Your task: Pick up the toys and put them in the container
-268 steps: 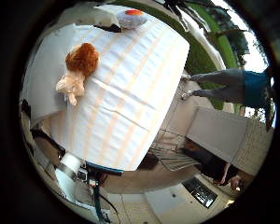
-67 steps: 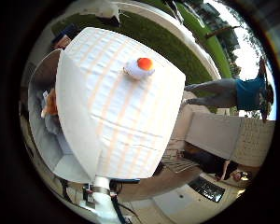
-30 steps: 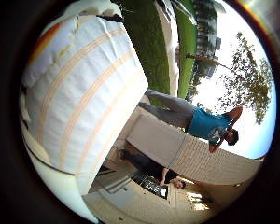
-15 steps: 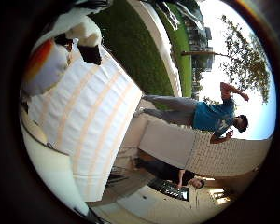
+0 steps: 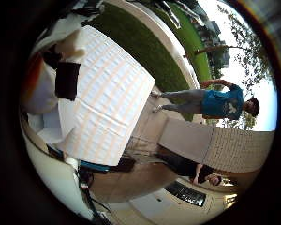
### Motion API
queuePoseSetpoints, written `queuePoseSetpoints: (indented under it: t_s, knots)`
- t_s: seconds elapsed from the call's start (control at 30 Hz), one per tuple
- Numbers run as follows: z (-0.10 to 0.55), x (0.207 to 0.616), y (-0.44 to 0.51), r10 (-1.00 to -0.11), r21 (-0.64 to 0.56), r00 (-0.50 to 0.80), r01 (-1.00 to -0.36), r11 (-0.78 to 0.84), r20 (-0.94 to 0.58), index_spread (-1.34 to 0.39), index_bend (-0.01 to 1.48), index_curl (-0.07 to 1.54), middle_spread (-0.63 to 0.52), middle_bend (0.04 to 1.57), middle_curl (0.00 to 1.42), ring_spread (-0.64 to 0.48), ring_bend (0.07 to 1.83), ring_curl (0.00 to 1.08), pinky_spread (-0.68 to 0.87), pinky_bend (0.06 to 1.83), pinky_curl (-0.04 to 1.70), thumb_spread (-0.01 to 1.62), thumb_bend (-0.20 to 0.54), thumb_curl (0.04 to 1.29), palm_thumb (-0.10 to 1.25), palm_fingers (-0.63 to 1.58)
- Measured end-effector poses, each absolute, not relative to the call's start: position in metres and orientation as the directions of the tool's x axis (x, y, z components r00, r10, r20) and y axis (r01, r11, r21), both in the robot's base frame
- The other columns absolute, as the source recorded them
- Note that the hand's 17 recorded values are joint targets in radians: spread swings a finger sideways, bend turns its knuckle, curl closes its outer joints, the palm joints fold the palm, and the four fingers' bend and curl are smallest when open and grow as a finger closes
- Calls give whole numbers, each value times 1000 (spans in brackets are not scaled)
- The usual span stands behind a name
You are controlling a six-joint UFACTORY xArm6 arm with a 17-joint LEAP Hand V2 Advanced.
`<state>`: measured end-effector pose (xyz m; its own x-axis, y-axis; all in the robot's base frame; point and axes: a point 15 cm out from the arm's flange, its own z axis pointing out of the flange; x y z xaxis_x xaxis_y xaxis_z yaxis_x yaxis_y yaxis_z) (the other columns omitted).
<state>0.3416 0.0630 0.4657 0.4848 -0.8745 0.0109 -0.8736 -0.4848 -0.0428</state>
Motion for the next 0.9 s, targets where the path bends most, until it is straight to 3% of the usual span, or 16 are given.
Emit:
queuePoseSetpoints:
  t_s: [0.1, 0.3, 0.53, 0.77, 0.8, 0.83, 0.87, 0.9]
  knots:
    - [453, 300, 93, -877, -12, 468, -883, -470, -108, -933, 744, 390, -212, 1243, 1020, -134, 1434, 841, 203, 1423, 947, 1110, -19, 663, 932, 828]
    - [417, 279, 136, -872, 33, 427, -894, -447, -238, -974, 792, 487, -216, 1277, 1044, -145, 1463, 867, 178, 1478, 983, 1123, -18, 678, 906, 780]
    - [371, 308, 166, -896, -33, 361, -930, -365, -259, -1006, 813, 630, -217, 1321, 1060, -151, 1494, 891, 155, 1523, 1006, 1151, -23, 674, 881, 724]
    - [348, 324, 191, -885, -74, 387, -921, -382, -258, -976, 847, 737, -200, 1306, 1024, -128, 1475, 865, 159, 1468, 992, 1187, -27, 638, 858, 769]
    - [344, 324, 192, -883, -64, 391, -919, -389, -258, -895, 810, 739, -174, 1156, 951, -80, 1369, 808, 193, 1430, 952, 1195, -39, 615, 822, 690]
    - [338, 324, 194, -882, -46, 394, -917, -396, -258, -771, 712, 742, -162, 934, 895, -33, 1326, 811, 212, 1439, 969, 1193, -49, 595, 786, 271]
    - [332, 323, 195, -881, -26, 397, -914, -405, -258, -724, 696, 756, -153, 892, 873, -9, 1312, 812, 220, 1438, 974, 1192, -45, 588, 779, 203]
    - [325, 322, 197, -879, -6, 401, -910, -414, -256, -637, 655, 745, -123, 741, 800, 44, 1204, 768, 243, 1381, 947, 1194, -40, 575, 768, -50]
